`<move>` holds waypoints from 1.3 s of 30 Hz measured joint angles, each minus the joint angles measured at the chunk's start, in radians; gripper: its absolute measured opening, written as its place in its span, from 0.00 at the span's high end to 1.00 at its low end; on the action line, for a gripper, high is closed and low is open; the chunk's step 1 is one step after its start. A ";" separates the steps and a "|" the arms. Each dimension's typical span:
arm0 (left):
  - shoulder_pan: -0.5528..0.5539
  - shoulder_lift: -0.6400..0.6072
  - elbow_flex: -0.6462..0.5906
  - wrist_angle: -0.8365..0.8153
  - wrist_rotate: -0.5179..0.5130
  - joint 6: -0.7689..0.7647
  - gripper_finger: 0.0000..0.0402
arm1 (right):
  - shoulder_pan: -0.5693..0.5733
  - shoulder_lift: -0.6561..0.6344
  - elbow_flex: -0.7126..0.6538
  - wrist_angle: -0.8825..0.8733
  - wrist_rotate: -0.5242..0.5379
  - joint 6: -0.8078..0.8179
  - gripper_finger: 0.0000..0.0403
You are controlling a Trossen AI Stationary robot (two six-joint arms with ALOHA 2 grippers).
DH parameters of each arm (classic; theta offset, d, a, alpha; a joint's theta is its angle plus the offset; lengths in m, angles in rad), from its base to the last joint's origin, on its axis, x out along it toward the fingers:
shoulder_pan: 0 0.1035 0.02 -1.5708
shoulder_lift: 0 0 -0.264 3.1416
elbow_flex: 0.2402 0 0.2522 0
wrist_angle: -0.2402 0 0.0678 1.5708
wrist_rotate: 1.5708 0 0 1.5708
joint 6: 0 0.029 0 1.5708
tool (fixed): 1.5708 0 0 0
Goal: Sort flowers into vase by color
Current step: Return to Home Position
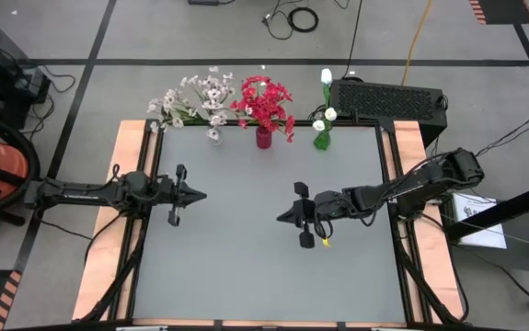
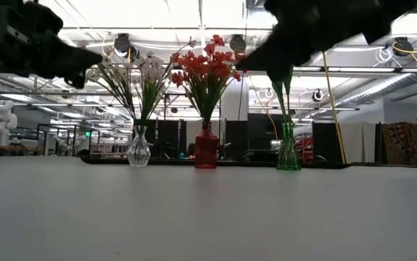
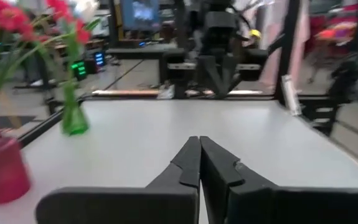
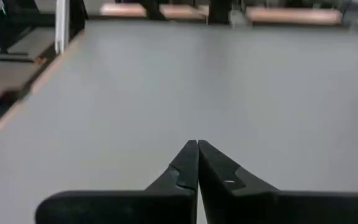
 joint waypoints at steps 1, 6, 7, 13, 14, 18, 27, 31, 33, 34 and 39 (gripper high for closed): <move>-0.006 0.000 -0.007 0.001 -0.029 0.003 0.99 | 0.003 -0.003 -0.028 0.011 0.000 0.014 1.00; -0.025 0.000 -0.010 -0.007 -0.104 0.006 0.99 | 0.026 -0.066 -0.135 0.052 0.000 0.072 1.00; -0.029 0.000 -0.010 -0.010 -0.115 0.004 0.99 | 0.032 -0.087 -0.154 0.049 0.000 0.078 1.00; -0.067 0.003 -0.010 -0.040 -0.195 0.001 0.99 | 0.080 -0.259 -0.265 0.055 0.053 0.080 1.00; -0.074 0.003 -0.010 -0.039 -0.204 0.002 1.00 | 0.088 -0.293 -0.290 0.056 0.060 0.080 1.00; -0.087 0.003 -0.011 -0.030 -0.228 0.008 1.00 | 0.109 -0.415 -0.389 0.094 0.076 0.097 1.00; -0.087 0.003 -0.011 -0.028 -0.255 0.026 1.00 | 0.111 -0.634 -0.588 0.167 0.079 0.174 1.00; -0.087 0.003 -0.011 -0.028 -0.263 0.026 1.00 | 0.111 -0.691 -0.623 0.169 0.080 0.175 1.00; -0.087 0.003 -0.011 -0.028 -0.264 0.026 1.00 | 0.111 -0.709 -0.642 0.168 0.080 0.172 1.00; -0.087 0.003 -0.011 -0.028 -0.264 0.026 0.99 | 0.111 -0.717 -0.654 0.168 0.080 0.171 1.00; -0.087 0.003 -0.012 -0.027 -0.265 0.026 0.99 | 0.111 -0.772 -0.712 0.173 0.080 0.202 1.00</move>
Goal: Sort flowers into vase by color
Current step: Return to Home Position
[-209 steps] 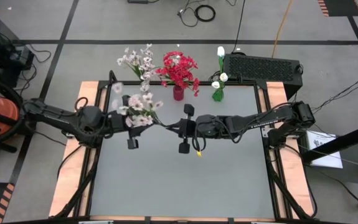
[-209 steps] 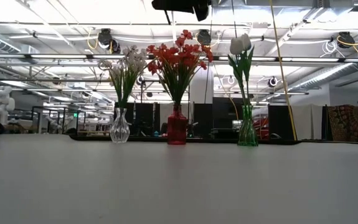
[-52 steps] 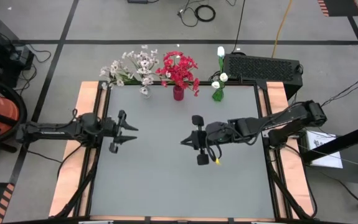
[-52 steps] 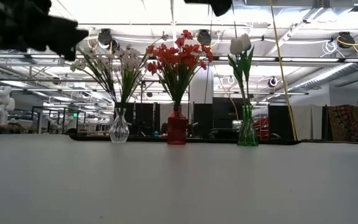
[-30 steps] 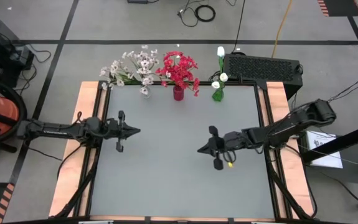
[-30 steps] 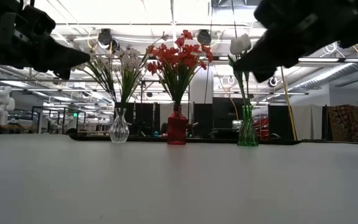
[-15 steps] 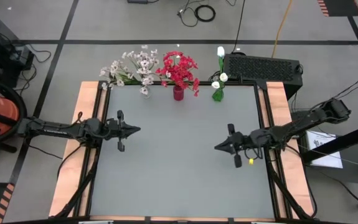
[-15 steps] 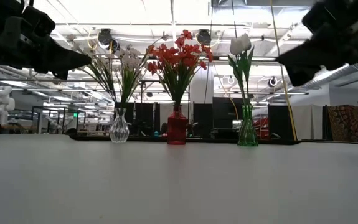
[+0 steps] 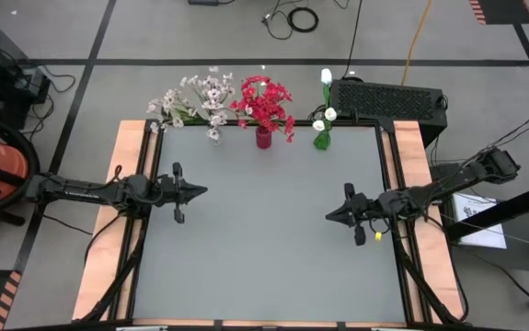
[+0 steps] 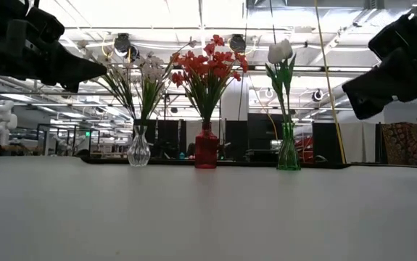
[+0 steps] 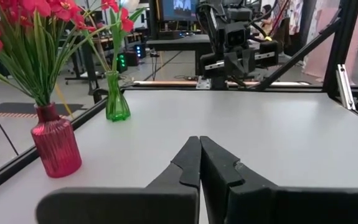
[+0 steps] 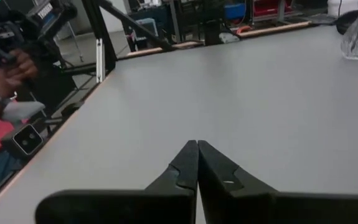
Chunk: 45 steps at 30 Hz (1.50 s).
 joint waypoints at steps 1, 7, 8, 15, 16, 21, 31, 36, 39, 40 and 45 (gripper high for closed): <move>0.000 -0.001 0.000 0.000 -0.004 0.001 0.99 | 0.000 -0.010 0.001 -0.017 0.000 0.001 1.00; 0.000 -0.018 0.000 -0.004 -0.010 0.017 0.99 | 0.000 -0.069 0.003 -0.048 -0.017 -0.013 1.00; 0.000 -0.022 0.000 -0.009 -0.010 0.017 0.99 | 0.000 -0.086 0.003 -0.067 -0.027 -0.014 1.00; 0.000 -0.053 0.000 -0.034 -0.009 0.017 0.99 | 0.000 -0.249 0.003 -0.102 -0.026 -0.116 1.00; 0.000 -0.055 0.000 -0.033 -0.009 0.017 0.99 | 0.000 -0.274 0.003 -0.106 -0.029 -0.139 1.00; 0.000 -0.058 0.000 -0.032 -0.009 0.017 0.99 | -0.018 -0.405 0.003 -0.181 -0.037 -0.217 1.00; 0.000 -0.058 -0.001 -0.001 -0.003 0.035 0.99 | -0.183 -0.565 0.004 -0.290 -0.160 -0.266 1.00; 0.000 -0.058 -0.001 0.007 -0.003 0.059 0.98 | -0.265 -0.578 0.004 -0.326 -0.217 -0.236 1.00; 0.000 -0.058 -0.001 0.000 -0.002 0.053 0.98 | -0.292 -0.577 0.004 -0.374 -0.241 -0.209 1.00; 0.000 -0.057 -0.001 -0.007 -0.002 0.053 0.98 | -0.296 -0.577 0.004 -0.381 -0.241 -0.207 1.00; 0.000 -0.057 -0.001 -0.045 0.001 0.051 0.98 | -0.312 -0.577 0.004 -0.387 -0.237 -0.202 1.00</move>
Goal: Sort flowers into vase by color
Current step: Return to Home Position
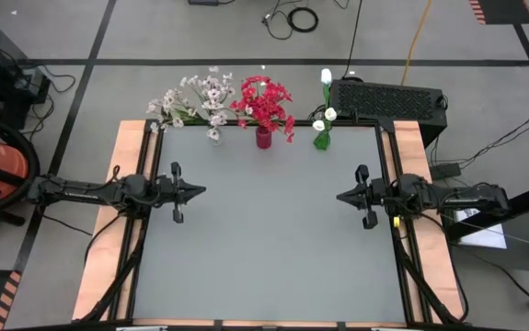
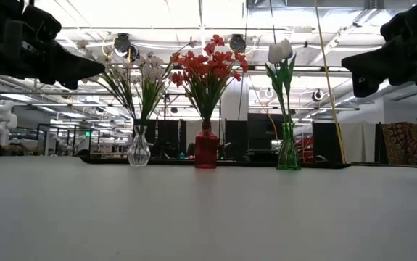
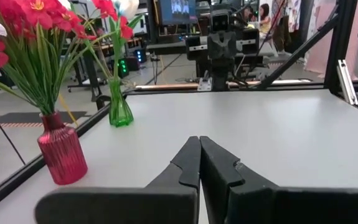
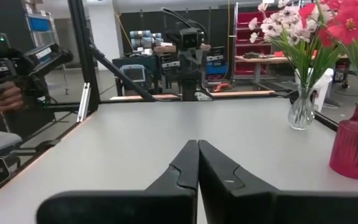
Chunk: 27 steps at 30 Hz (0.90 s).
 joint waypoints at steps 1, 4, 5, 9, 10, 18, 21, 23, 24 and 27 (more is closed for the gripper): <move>0.000 0.000 0.000 0.000 0.000 0.000 0.98 | -0.002 0.000 0.000 -0.001 0.002 0.001 1.00; 0.000 0.000 0.000 0.001 0.000 0.000 0.98 | -0.005 0.000 0.000 0.000 0.002 0.010 1.00; 0.000 0.000 0.000 0.003 0.000 0.000 0.98 | -0.005 0.000 -0.001 0.009 0.003 0.010 1.00; 0.000 0.000 0.000 0.031 0.000 -0.001 0.98 | -0.005 -0.001 -0.001 0.162 -0.007 -0.040 1.00; 0.000 0.000 0.000 0.036 0.000 -0.003 0.98 | -0.005 -0.001 0.001 0.180 -0.013 -0.053 1.00; 0.000 0.000 0.000 0.034 0.034 -0.026 0.99 | -0.005 0.000 0.000 0.021 -0.004 0.001 1.00; 0.000 0.000 0.000 0.025 0.034 -0.026 1.00 | -0.005 -0.002 0.000 -0.024 0.002 0.000 1.00; 0.000 0.000 0.000 0.014 0.034 -0.026 1.00 | -0.005 -0.011 -0.001 -0.039 0.002 -0.005 1.00; 0.000 0.000 0.000 0.011 0.034 -0.026 1.00 | -0.005 -0.020 -0.001 -0.040 0.003 -0.004 1.00; 0.000 0.000 0.000 0.010 0.034 -0.026 1.00 | -0.005 -0.070 -0.001 -0.066 0.020 -0.005 1.00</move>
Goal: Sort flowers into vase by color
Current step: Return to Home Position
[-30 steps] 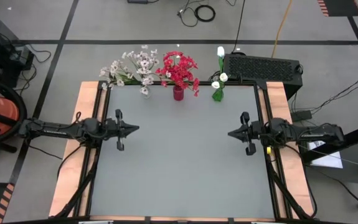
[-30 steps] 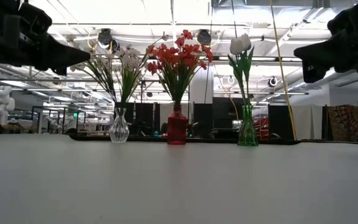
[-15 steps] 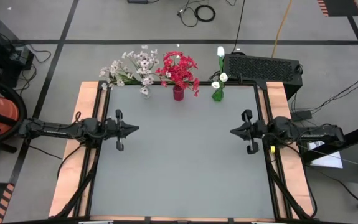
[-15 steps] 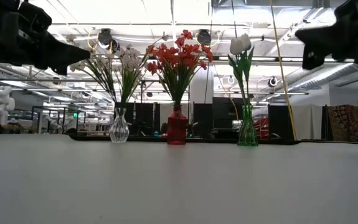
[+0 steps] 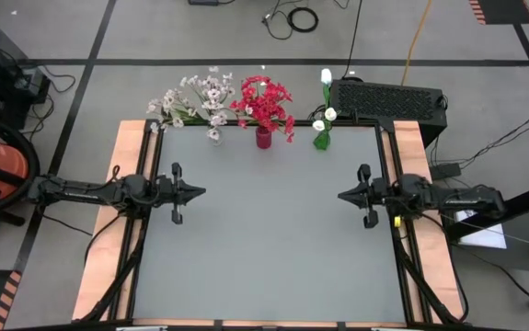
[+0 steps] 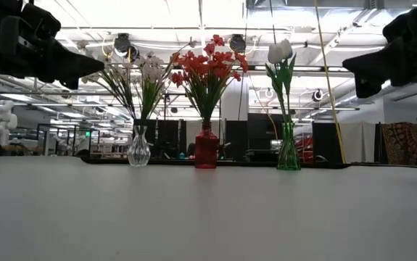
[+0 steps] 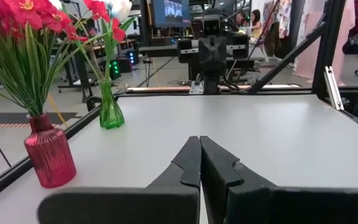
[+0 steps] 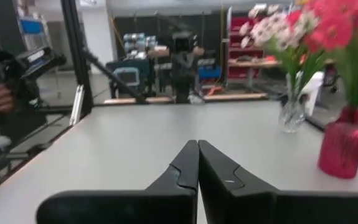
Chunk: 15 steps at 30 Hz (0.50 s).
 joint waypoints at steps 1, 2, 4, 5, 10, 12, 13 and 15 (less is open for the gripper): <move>0.000 0.000 0.000 0.000 0.000 0.000 1.00 | 0.000 -0.024 0.000 -0.010 0.008 -0.002 1.00; 0.000 0.000 0.000 0.000 0.000 0.000 1.00 | 0.000 -0.042 0.000 -0.017 0.010 -0.004 1.00; 0.000 0.000 0.000 -0.002 0.000 0.000 1.00 | 0.000 -0.041 0.001 -0.007 0.008 -0.006 1.00; 0.000 0.000 0.000 -0.003 0.000 0.000 1.00 | 0.000 -0.039 0.000 -0.015 0.009 -0.002 1.00; 0.000 -0.001 0.000 -0.005 0.000 -0.007 1.00 | 0.000 -0.039 0.000 -0.027 0.036 0.009 1.00; 0.000 -0.003 0.000 -0.002 0.000 -0.016 1.00 | 0.000 -0.039 0.000 -0.033 0.043 0.008 1.00; 0.000 -0.003 0.000 0.011 0.000 -0.016 1.00 | 0.000 -0.039 0.000 -0.034 0.053 0.013 1.00; 0.000 -0.005 0.000 0.022 -0.001 -0.012 1.00 | 0.000 -0.039 0.000 -0.030 0.081 0.021 1.00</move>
